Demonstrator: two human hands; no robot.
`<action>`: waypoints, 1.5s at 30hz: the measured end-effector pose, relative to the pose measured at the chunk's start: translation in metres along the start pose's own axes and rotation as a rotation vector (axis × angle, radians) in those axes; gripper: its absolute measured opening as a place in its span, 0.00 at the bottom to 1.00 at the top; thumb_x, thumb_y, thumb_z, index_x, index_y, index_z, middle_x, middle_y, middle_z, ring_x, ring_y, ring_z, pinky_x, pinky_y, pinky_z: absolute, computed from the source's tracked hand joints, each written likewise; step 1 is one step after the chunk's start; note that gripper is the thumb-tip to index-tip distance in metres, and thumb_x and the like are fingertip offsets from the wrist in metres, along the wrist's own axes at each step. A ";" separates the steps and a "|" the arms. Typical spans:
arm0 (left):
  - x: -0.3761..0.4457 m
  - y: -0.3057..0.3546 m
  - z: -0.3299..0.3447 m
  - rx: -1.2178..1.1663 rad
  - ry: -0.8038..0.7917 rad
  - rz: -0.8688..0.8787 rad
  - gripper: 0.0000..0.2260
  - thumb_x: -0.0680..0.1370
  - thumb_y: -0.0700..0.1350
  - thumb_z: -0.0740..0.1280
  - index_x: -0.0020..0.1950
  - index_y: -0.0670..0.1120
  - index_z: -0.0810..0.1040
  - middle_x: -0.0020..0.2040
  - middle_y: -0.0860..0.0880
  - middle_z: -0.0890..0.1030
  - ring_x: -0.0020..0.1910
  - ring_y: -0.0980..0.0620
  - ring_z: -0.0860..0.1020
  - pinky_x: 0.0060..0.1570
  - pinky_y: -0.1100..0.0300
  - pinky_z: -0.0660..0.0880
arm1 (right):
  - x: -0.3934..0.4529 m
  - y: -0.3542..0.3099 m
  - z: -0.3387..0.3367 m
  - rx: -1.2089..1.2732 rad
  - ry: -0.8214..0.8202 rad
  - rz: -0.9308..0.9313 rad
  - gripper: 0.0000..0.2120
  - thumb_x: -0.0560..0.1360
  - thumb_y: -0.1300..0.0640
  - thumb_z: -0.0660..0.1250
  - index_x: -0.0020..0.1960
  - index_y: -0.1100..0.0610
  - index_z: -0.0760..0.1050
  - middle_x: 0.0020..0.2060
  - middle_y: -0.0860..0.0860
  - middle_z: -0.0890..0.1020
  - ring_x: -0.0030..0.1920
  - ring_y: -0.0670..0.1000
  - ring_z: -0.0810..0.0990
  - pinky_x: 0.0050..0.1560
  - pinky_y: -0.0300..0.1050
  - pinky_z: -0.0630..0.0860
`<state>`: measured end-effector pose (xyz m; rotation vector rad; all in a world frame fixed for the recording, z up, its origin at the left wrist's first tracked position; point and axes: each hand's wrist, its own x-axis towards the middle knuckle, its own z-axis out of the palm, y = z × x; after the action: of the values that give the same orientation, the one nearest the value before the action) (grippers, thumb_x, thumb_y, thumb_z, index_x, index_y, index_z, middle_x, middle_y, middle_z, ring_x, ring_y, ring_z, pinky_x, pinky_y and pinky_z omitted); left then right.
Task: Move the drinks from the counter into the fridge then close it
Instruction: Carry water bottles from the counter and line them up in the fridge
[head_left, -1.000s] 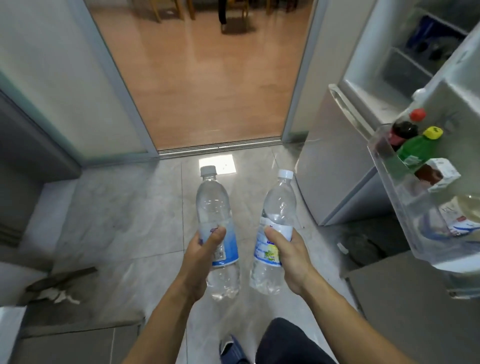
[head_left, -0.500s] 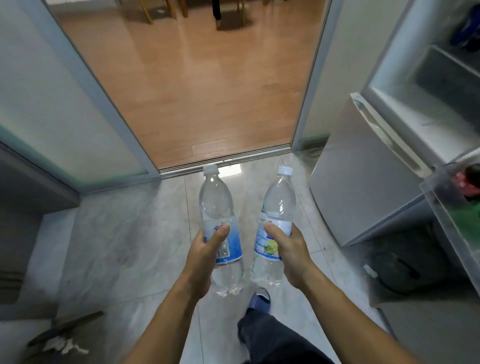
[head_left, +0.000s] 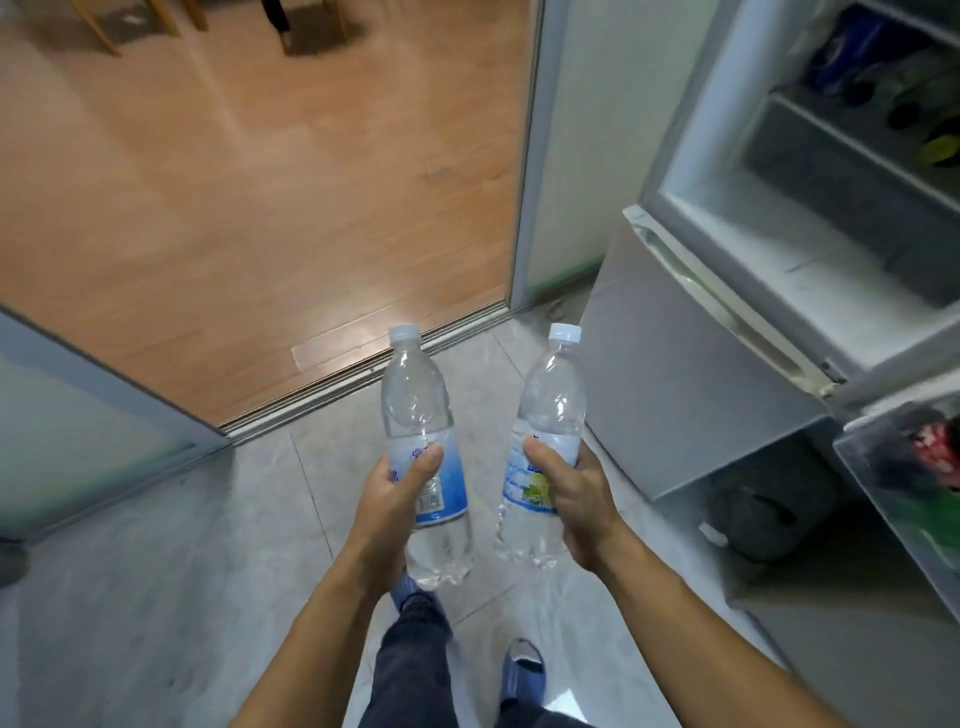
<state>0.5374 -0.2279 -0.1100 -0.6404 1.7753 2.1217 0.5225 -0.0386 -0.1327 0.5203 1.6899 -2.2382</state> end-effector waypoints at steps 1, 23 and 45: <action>0.017 0.006 0.000 0.010 -0.023 -0.008 0.22 0.71 0.55 0.69 0.61 0.45 0.78 0.49 0.43 0.86 0.46 0.44 0.86 0.39 0.56 0.82 | 0.011 -0.004 0.003 0.012 0.040 -0.011 0.15 0.67 0.46 0.74 0.52 0.49 0.83 0.47 0.56 0.87 0.46 0.58 0.87 0.43 0.49 0.82; 0.233 0.179 0.225 0.250 -0.714 0.058 0.24 0.61 0.62 0.76 0.54 0.54 0.83 0.51 0.47 0.86 0.49 0.47 0.85 0.46 0.54 0.79 | 0.133 -0.170 -0.082 0.293 0.793 -0.355 0.09 0.74 0.54 0.73 0.53 0.53 0.81 0.42 0.54 0.88 0.40 0.52 0.87 0.35 0.38 0.80; 0.290 0.331 0.581 0.187 -0.952 0.519 0.23 0.71 0.50 0.76 0.64 0.51 0.74 0.55 0.51 0.85 0.53 0.52 0.84 0.54 0.52 0.80 | 0.215 -0.447 -0.278 0.088 1.084 -0.902 0.22 0.63 0.46 0.77 0.54 0.44 0.74 0.49 0.44 0.85 0.49 0.44 0.84 0.49 0.41 0.81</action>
<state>0.0411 0.2628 0.1001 0.8457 1.5818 1.9446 0.1666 0.3474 0.0854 1.4067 2.7525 -2.8655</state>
